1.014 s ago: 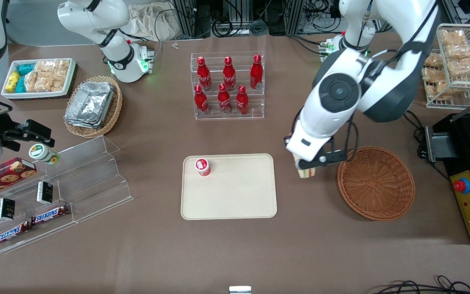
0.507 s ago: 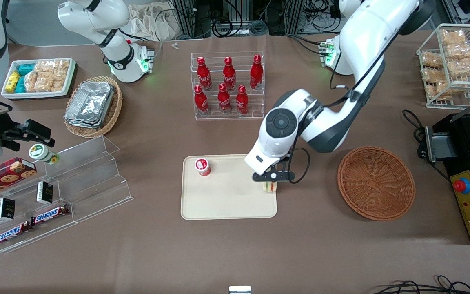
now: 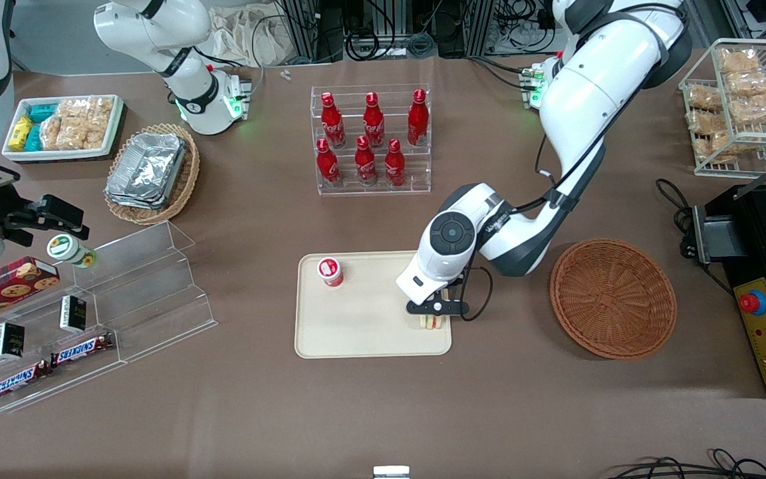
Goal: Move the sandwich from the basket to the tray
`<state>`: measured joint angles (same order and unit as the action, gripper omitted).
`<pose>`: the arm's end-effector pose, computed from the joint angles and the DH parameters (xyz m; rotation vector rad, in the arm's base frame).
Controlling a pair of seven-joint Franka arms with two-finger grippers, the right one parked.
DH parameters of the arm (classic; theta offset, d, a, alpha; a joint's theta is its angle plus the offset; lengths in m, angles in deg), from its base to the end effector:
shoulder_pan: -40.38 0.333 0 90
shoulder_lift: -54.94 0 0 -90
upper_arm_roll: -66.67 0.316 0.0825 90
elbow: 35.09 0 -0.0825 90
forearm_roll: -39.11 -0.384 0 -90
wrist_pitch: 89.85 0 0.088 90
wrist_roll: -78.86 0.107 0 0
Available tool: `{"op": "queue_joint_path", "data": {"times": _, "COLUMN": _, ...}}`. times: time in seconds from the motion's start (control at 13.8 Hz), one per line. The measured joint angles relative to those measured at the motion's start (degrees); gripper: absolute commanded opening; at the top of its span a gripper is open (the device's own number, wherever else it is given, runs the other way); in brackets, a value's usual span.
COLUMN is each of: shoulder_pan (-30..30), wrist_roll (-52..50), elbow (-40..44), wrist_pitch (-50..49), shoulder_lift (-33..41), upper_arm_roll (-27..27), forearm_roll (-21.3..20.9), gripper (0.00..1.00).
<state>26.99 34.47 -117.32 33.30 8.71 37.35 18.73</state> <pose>0.5874 -0.4229 0.2544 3.0834 -0.0433 -0.0492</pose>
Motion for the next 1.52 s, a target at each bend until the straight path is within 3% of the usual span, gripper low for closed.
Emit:
{"op": "queue_joint_path", "data": {"times": 0.07, "shoulder_pan": 0.00, "wrist_roll": 0.05, "elbow": 0.01, "wrist_pitch": 0.41, "shoulder_lift": -0.39, "upper_arm_roll": 0.00, "forearm_roll": -0.04, "gripper": 0.37}}
{"op": "queue_joint_path", "data": {"times": 0.14, "shoulder_pan": 0.00, "wrist_roll": 0.06, "elbow": 0.03, "wrist_pitch": 0.68, "shoulder_lift": -0.64, "upper_arm_roll": 0.00, "forearm_roll": -0.05, "gripper": 0.72}}
{"op": "queue_joint_path", "data": {"times": 0.22, "shoulder_pan": 0.00, "wrist_roll": 0.06, "elbow": 0.10, "wrist_pitch": 0.78, "shoulder_lift": -0.69, "upper_arm_roll": 0.00, "forearm_roll": -0.05, "gripper": 0.95}}
{"op": "queue_joint_path", "data": {"times": 0.58, "shoulder_pan": 0.48, "wrist_roll": -0.18, "elbow": 1.13, "wrist_pitch": -2.42, "shoulder_lift": -0.23, "upper_arm_roll": -0.04, "forearm_roll": 2.01, "gripper": 0.99}}
{"op": "queue_joint_path", "data": {"times": 0.8, "shoulder_pan": 1.28, "wrist_roll": -0.11, "elbow": 3.00, "wrist_pitch": -13.67, "shoulder_lift": 4.24, "upper_arm_roll": -0.10, "forearm_roll": 7.10, "gripper": 1.00}}
{"op": "queue_joint_path", "data": {"times": 1.09, "shoulder_pan": 3.38, "wrist_roll": 0.40, "elbow": 3.15, "wrist_pitch": -28.76, "shoulder_lift": 13.69, "upper_arm_roll": -0.06, "forearm_roll": 7.61, "gripper": 1.00}}
{"op": "queue_joint_path", "data": {"times": 1.52, "shoulder_pan": 14.88, "wrist_roll": 19.83, "elbow": 3.02, "wrist_pitch": -39.66, "shoulder_lift": 21.85, "upper_arm_roll": 0.16, "forearm_roll": 8.60, "gripper": 1.00}}
